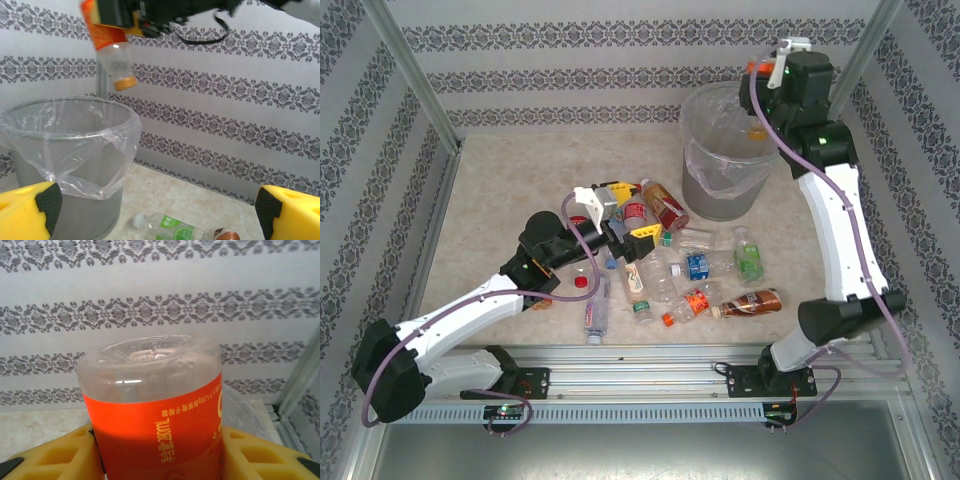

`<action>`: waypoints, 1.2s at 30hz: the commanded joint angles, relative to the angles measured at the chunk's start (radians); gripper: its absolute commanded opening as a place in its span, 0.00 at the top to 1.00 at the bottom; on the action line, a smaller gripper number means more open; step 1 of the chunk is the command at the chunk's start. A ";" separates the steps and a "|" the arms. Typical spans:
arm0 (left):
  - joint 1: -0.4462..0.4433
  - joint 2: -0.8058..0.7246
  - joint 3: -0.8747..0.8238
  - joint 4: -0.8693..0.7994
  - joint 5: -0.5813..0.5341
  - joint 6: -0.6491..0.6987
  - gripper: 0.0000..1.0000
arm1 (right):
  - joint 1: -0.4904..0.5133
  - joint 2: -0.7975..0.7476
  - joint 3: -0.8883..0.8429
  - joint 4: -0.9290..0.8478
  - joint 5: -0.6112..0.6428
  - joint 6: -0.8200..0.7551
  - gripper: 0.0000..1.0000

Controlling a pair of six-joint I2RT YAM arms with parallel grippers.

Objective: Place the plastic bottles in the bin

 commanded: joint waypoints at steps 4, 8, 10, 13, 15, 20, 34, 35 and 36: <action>-0.010 -0.024 0.017 -0.017 0.046 0.027 0.00 | -0.009 0.163 0.131 -0.070 -0.128 -0.004 0.53; -0.010 -0.037 0.007 -0.056 -0.005 0.053 0.00 | -0.023 0.237 0.153 -0.114 -0.173 0.018 0.55; -0.010 -0.036 0.007 -0.075 -0.017 0.060 0.00 | -0.026 0.264 0.164 -0.145 -0.182 0.021 0.55; -0.010 -0.029 0.022 -0.101 -0.018 0.050 0.00 | -0.035 0.295 0.173 -0.187 -0.196 0.030 0.55; -0.010 -0.023 0.039 -0.146 -0.017 0.046 0.00 | -0.046 0.321 0.186 -0.223 -0.209 0.037 0.55; -0.010 -0.028 0.038 -0.172 -0.044 0.050 0.00 | -0.064 0.391 0.217 -0.305 -0.202 0.041 0.55; -0.012 -0.019 0.080 -0.290 -0.091 0.064 0.00 | -0.087 0.531 0.293 -0.458 -0.176 0.056 0.50; -0.012 -0.019 0.080 -0.292 -0.092 0.062 0.00 | -0.088 0.534 0.293 -0.461 -0.175 0.057 0.48; -0.012 -0.016 0.081 -0.294 -0.093 0.062 0.00 | -0.088 0.534 0.293 -0.462 -0.175 0.057 0.47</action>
